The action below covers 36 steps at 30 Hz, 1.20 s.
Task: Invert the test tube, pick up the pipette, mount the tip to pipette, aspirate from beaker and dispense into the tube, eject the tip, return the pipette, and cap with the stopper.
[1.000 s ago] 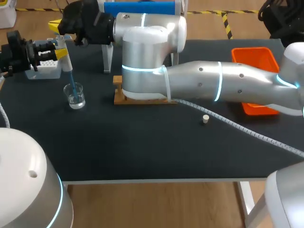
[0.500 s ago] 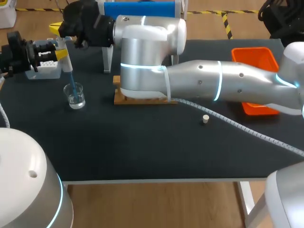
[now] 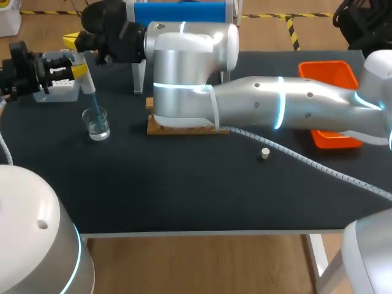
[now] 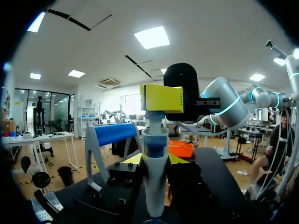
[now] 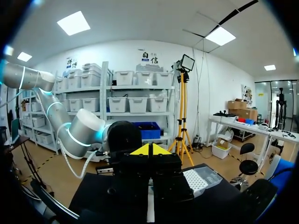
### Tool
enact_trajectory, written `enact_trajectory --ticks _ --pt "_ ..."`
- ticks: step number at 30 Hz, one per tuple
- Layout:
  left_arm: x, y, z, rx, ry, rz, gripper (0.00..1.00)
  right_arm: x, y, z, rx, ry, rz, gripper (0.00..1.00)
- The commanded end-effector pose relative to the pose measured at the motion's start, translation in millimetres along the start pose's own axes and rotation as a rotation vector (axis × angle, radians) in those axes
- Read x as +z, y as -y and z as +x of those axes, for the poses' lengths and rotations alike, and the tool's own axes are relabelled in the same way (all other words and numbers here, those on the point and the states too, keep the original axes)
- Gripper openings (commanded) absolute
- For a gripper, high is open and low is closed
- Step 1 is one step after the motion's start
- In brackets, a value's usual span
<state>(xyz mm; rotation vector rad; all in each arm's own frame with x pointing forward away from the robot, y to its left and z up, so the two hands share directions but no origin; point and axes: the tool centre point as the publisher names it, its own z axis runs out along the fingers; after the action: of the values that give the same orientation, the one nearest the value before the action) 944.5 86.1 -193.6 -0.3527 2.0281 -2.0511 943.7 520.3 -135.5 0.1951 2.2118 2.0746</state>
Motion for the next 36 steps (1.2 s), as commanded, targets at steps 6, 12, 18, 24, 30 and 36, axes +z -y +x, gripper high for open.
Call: enact_trajectory --ticks 6,12,18,24,30,36 --pt "-0.8 3.6 -2.2 0.000 -0.005 0.003 0.00 -1.4 12.2 -0.4 0.011 -0.005 0.013 0.00" --pt "-0.8 3.6 -2.2 0.000 -0.005 0.003 0.00 -1.7 17.6 -0.4 0.018 -0.005 0.021 0.00" --pt "-0.8 3.6 -2.2 0.000 -0.005 0.003 0.00 -1.8 21.3 -0.6 0.024 -0.004 0.028 0.00" --pt "-0.8 3.6 -2.2 0.000 -0.005 0.003 0.00 -1.9 15.1 -2.6 0.016 0.000 0.021 0.00" --pt "-0.8 3.6 -2.2 0.000 -0.005 0.003 0.00 -5.8 -6.6 -6.4 -0.015 0.009 -0.004 0.00" --pt "-0.8 3.6 -2.2 0.000 -0.005 0.003 0.00 -17.3 -34.0 -6.9 -0.051 0.018 -0.030 0.00"
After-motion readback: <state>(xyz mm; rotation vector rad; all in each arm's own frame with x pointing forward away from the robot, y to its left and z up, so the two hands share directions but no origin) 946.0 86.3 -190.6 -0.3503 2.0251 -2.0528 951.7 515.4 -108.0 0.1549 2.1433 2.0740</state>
